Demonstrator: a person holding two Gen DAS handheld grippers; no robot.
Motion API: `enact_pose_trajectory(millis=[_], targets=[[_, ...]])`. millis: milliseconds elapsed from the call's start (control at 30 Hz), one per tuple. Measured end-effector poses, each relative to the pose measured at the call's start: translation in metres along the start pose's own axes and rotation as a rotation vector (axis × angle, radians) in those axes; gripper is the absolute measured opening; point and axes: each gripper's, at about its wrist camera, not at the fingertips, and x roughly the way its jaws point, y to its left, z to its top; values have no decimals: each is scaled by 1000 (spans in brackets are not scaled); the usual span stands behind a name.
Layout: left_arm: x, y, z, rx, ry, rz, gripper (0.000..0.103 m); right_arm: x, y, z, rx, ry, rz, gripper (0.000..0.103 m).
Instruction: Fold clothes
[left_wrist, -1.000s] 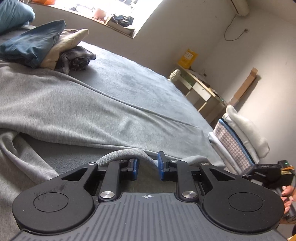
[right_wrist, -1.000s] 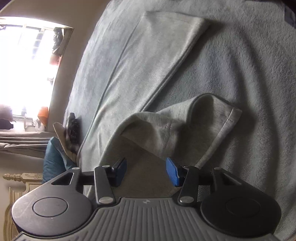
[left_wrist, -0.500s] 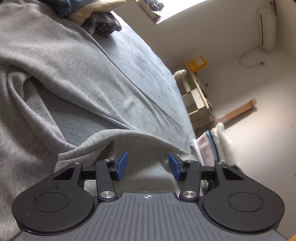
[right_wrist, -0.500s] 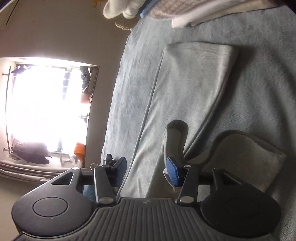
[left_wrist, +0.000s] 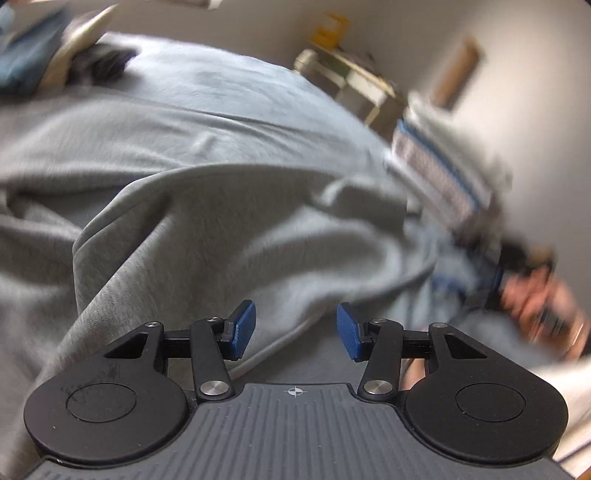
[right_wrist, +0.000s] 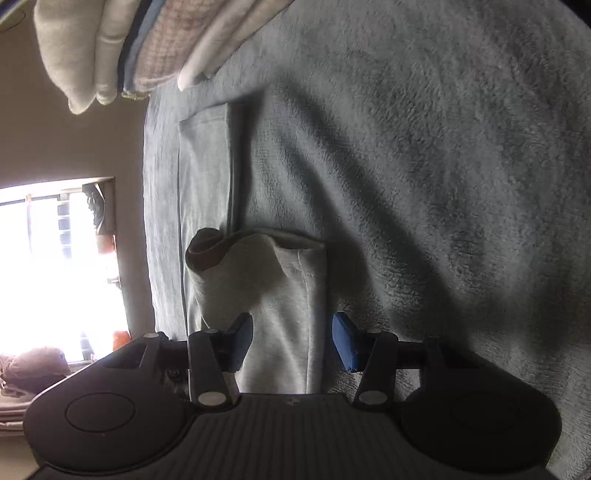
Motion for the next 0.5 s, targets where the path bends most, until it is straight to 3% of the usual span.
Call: enact_pose_trajectory(millis=[67,133,300,500], targets=[[9,-17,-10,168,24,91,48,10,7,-1,-56,-3,-45,49],[16,-27,-19,270,53,151,48,20,14,-2,-112,-5,-90,46],[30,-26,-31,328,93,194,48,23,20,-7,-171,-38,-136,12],[38,-28,-42,398,110,260,48,-33,21,-21,-180,-112,-98,7]])
